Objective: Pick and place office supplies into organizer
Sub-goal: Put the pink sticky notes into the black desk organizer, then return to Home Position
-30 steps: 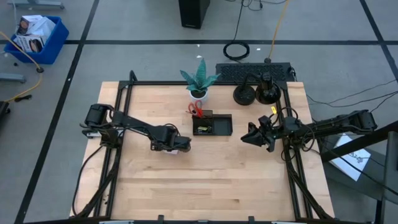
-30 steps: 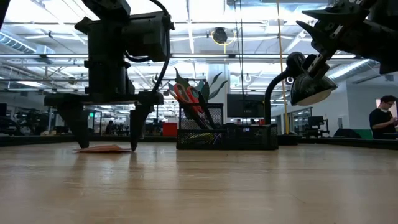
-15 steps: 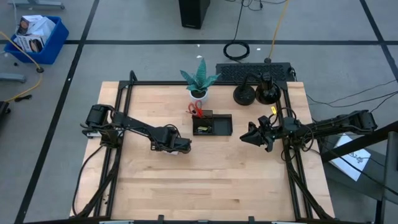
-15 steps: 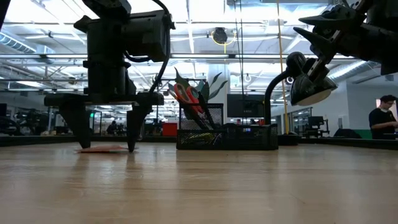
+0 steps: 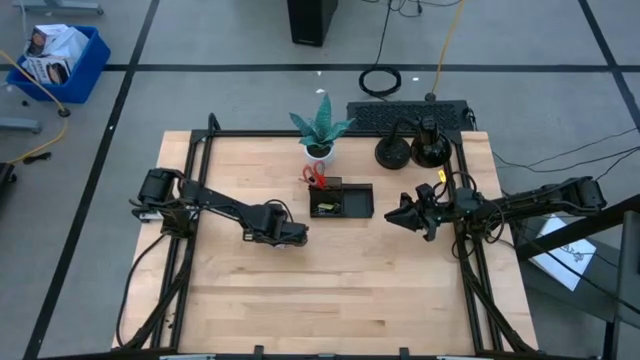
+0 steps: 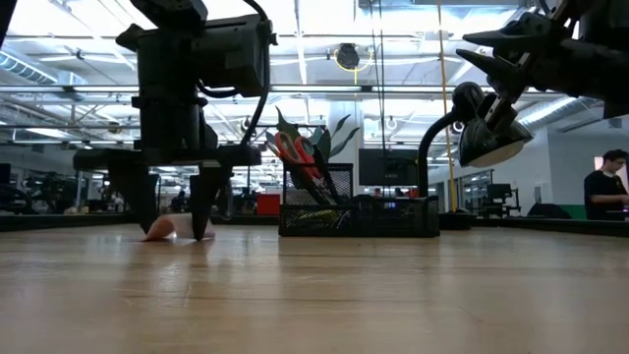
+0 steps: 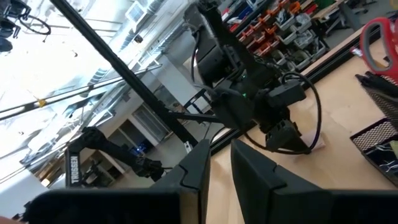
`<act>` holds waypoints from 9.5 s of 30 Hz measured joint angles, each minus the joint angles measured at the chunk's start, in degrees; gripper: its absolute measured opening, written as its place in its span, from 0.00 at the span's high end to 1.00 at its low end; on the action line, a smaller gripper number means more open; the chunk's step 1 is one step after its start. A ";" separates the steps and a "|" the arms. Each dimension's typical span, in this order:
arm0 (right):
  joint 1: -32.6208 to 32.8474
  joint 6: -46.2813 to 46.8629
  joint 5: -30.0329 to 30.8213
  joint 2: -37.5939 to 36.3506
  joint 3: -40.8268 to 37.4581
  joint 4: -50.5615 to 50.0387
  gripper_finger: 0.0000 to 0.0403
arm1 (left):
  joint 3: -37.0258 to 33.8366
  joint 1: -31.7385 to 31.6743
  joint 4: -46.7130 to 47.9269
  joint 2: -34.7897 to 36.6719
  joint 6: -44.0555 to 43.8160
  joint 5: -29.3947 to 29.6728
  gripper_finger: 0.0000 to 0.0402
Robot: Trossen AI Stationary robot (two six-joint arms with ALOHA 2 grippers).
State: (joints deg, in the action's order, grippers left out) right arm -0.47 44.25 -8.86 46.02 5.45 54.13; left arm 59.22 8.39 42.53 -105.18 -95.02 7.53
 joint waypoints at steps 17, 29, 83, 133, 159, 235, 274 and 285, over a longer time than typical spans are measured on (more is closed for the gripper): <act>0.00 -1.10 -0.07 0.02 0.00 -0.80 0.85 | 6.55 1.13 -5.96 0.39 0.05 0.24 0.48; 0.04 -1.24 -0.13 0.02 0.00 2.18 0.85 | 6.83 -0.02 -30.11 0.58 0.15 2.40 0.48; -2.13 0.07 -1.68 -13.95 0.04 3.44 0.85 | 43.59 -13.89 -12.23 -17.12 25.63 -4.96 0.48; -2.08 1.36 -4.81 -15.18 0.00 3.46 0.85 | 44.83 -16.65 -32.66 -18.73 23.63 -9.15 0.07; -2.21 -2.36 -4.40 -17.73 -0.02 5.24 0.85 | 45.01 -7.49 -25.16 5.72 59.72 4.64 0.09; -8.44 -20.00 -12.40 -25.76 -4.57 -4.20 0.85 | -58.64 -1.91 -87.97 69.48 78.83 -3.44 0.10; -27.07 -6.77 -35.69 -45.22 -4.66 -10.41 0.85 | -58.57 -18.86 -56.65 105.02 79.50 -23.01 0.13; -27.34 -4.42 -45.36 -45.57 -4.66 -19.38 0.85 | -58.62 -19.67 -51.80 105.04 79.49 -30.91 0.13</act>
State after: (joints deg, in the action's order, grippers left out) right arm -27.81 39.83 -54.22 0.45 0.80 34.75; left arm 0.60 -11.27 -9.27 -0.14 -15.53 -23.38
